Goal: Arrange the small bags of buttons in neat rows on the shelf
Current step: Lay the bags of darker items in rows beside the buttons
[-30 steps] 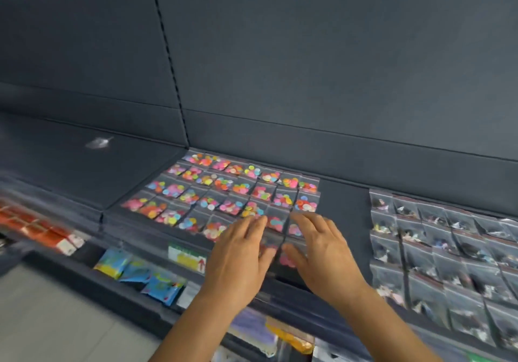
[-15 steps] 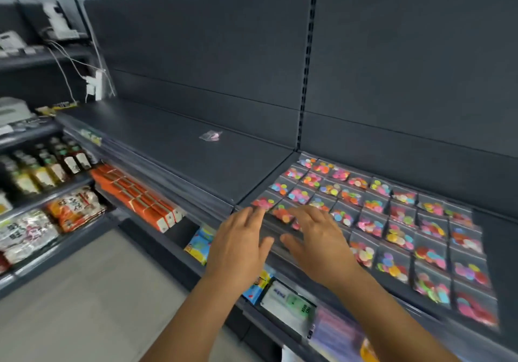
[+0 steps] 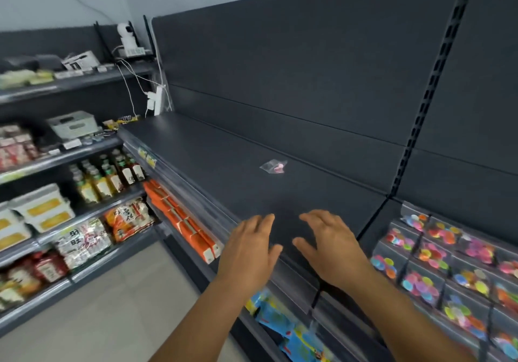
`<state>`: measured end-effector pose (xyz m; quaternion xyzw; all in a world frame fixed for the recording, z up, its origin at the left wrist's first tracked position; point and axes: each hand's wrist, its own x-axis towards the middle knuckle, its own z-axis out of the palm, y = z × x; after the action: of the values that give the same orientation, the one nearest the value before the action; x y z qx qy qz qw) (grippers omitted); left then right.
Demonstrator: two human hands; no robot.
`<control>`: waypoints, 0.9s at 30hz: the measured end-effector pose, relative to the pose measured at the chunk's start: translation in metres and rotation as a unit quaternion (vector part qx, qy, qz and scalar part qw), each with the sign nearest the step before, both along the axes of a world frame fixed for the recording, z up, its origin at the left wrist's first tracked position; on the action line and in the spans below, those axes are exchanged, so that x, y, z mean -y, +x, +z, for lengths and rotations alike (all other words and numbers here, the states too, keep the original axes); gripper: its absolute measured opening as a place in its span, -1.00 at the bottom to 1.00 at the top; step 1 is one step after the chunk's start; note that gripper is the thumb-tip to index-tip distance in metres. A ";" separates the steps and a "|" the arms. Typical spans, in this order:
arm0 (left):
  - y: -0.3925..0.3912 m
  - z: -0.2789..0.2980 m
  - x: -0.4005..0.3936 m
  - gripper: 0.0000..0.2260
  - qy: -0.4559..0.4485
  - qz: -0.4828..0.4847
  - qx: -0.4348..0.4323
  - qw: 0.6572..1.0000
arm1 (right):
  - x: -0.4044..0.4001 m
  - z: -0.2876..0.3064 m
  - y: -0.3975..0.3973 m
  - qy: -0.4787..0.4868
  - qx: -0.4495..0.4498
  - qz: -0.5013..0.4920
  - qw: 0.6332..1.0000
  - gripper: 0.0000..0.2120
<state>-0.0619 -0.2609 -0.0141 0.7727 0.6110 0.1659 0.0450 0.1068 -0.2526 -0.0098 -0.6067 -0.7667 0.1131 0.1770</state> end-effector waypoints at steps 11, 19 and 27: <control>-0.026 -0.007 -0.154 -0.47 -0.024 -0.010 0.013 1.000 | -0.155 -0.004 -0.029 -0.049 -0.034 -0.023 0.998 -0.45; -0.022 -0.023 -0.241 -0.47 -0.076 -0.072 -0.005 0.994 | -0.217 -0.019 -0.047 -0.094 0.002 -0.039 0.995 -0.47; -0.048 -0.023 -0.283 -0.67 -0.074 -0.160 -0.019 0.984 | -0.234 -0.028 -0.050 -0.061 0.019 -0.107 0.992 -0.69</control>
<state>-0.1100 0.0225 -0.0372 0.8582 0.4907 0.0960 0.1162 0.0570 -0.0181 -0.0380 -0.6968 -0.6923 0.1290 0.1363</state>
